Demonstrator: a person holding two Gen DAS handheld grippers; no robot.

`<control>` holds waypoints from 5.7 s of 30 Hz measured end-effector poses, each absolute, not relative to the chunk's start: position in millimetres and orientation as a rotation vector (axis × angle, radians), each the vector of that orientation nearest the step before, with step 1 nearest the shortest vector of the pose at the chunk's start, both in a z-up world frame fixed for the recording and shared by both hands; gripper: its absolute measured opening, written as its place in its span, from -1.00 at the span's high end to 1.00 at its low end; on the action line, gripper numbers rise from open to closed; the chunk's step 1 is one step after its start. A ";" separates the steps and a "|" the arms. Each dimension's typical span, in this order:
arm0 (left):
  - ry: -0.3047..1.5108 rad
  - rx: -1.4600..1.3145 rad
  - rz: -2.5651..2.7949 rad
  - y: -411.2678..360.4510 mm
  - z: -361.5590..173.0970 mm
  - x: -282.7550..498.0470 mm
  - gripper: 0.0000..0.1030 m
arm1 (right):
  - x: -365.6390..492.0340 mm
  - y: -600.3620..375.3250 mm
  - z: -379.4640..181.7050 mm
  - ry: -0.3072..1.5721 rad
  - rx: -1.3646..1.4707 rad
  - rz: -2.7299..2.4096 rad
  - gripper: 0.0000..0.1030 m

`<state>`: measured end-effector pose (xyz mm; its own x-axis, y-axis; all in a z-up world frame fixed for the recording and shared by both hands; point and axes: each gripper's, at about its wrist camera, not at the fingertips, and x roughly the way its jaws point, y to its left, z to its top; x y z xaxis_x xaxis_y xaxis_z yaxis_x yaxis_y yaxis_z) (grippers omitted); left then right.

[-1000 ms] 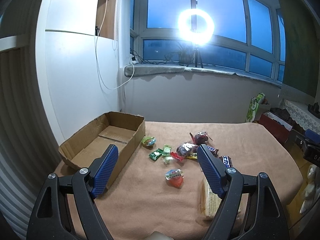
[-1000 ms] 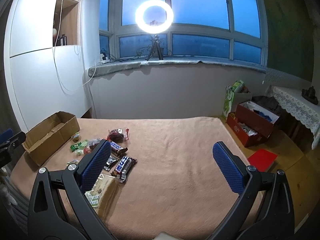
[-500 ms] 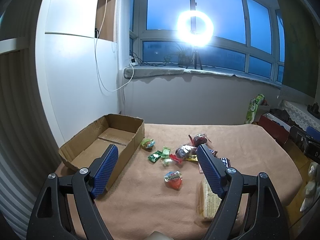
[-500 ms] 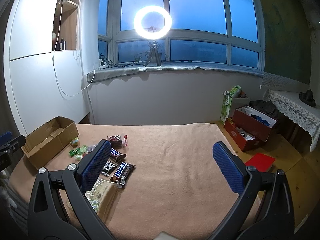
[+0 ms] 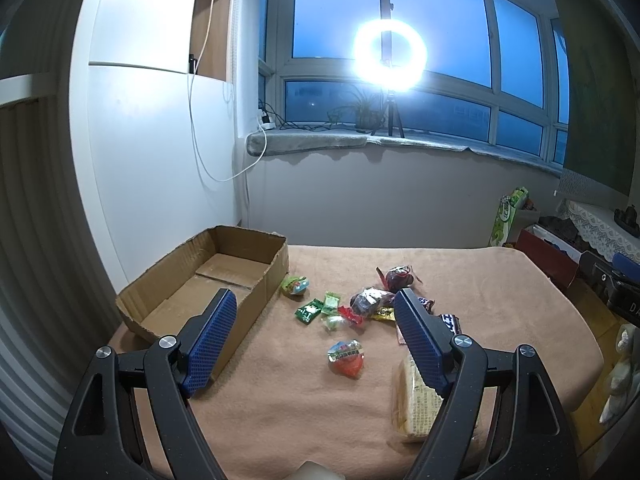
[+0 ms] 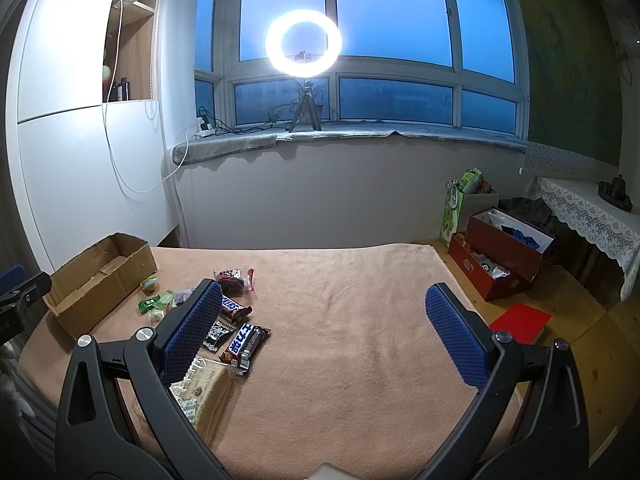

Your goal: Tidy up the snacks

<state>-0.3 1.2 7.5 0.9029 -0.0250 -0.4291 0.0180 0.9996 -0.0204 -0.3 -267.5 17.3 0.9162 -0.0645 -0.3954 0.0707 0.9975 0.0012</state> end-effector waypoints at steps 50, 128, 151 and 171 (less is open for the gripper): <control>0.923 -0.324 -0.448 -25.0 -100.6 40.1 0.40 | 69.3 -226.8 -133.1 1.018 0.482 0.525 0.11; 0.696 -0.323 0.019 179.4 -57.9 124.2 0.41 | 232.2 49.1 -71.8 0.987 0.166 0.872 0.22; 0.614 -0.276 0.078 162.8 -27.5 72.0 0.30 | 179.6 -86.4 -22.5 0.835 0.168 0.719 -0.46; 0.692 -0.209 -0.116 48.3 -50.2 62.3 -0.04 | 134.5 -232.2 -49.3 0.828 -0.010 0.406 -0.46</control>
<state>62.3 48.3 -50.2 0.7645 -0.1749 -0.6205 0.0369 0.9728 -0.2288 134.5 -232.2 -49.3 0.6039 0.3467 -0.7177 -0.3545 0.9233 0.1478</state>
